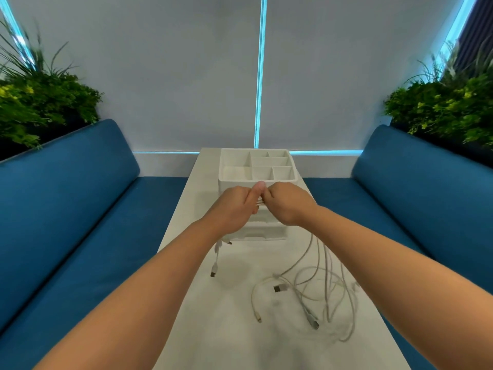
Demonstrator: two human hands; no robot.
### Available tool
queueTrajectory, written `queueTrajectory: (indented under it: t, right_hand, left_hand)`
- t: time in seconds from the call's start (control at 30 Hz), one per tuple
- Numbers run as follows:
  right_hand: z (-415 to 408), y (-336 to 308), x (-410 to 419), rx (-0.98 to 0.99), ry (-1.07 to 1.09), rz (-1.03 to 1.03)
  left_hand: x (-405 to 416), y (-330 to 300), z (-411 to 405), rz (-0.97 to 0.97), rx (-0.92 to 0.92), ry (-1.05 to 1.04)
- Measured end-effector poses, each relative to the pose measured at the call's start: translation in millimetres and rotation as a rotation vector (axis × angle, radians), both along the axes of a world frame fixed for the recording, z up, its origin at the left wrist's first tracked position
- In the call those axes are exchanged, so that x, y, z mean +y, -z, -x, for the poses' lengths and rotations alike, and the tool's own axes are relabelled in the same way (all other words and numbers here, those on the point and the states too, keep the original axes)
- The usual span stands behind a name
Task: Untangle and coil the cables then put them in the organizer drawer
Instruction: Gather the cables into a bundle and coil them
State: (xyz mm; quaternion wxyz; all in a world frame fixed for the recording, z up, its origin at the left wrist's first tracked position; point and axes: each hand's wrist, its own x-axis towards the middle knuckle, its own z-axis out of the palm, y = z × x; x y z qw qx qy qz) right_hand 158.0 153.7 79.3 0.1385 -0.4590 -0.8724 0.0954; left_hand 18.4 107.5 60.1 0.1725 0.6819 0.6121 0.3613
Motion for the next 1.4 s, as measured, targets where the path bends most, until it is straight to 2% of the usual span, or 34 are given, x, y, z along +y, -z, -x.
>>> queueTrajectory:
  t: [0.13,0.23,0.43,0.57,0.67,0.8,0.9,1.0,1.2,1.3,1.4]
  right_hand:
    - [-11.9,-9.6,-1.6,-0.116,-0.002,-0.071]
    - [-18.1,-13.5,1.9,-0.097,-0.006,-0.057]
    - [-14.3,-11.0,8.0,0.236,-0.033,0.328]
    - [-14.7,-16.9,4.0,0.11,-0.157,0.414]
    - [-11.1,-18.2,6.6,0.143,-0.17,0.415]
    - [-7.7,-18.9,10.8,0.218,-0.214,0.461]
    - [-6.8,-21.6,13.9,0.289,-0.247,0.527]
    - [-2.3,-26.1,14.2,0.336,-0.285,0.533]
    - [-1.1,-28.9,16.3,0.492,-0.304,0.458]
    - [-4.6,-23.4,19.6,0.476,-0.286,0.492]
    - [-7.8,-15.5,22.0,0.469,-0.271,0.476]
  left_hand:
    - [-9.1,3.2,11.6,0.132,0.163,0.048]
    - [-11.0,6.6,21.5,0.192,0.169,0.031]
    - [-7.6,-2.6,26.8,0.116,0.063,0.022]
    - [-9.6,-4.2,29.9,0.14,0.011,0.023]
    - [-14.9,-5.1,32.6,0.214,-0.132,0.059]
    - [-20.4,-10.1,37.8,0.463,-0.268,0.181]
    - [-19.6,-12.3,39.9,0.468,-0.333,0.302]
    - [-19.5,-13.1,37.4,0.519,-0.619,0.375]
    - [-18.6,-22.1,31.8,0.443,-0.93,0.327]
    - [-18.8,-26.2,37.6,0.395,-1.082,0.296]
    - [-24.7,-31.7,44.4,0.33,-1.159,0.277]
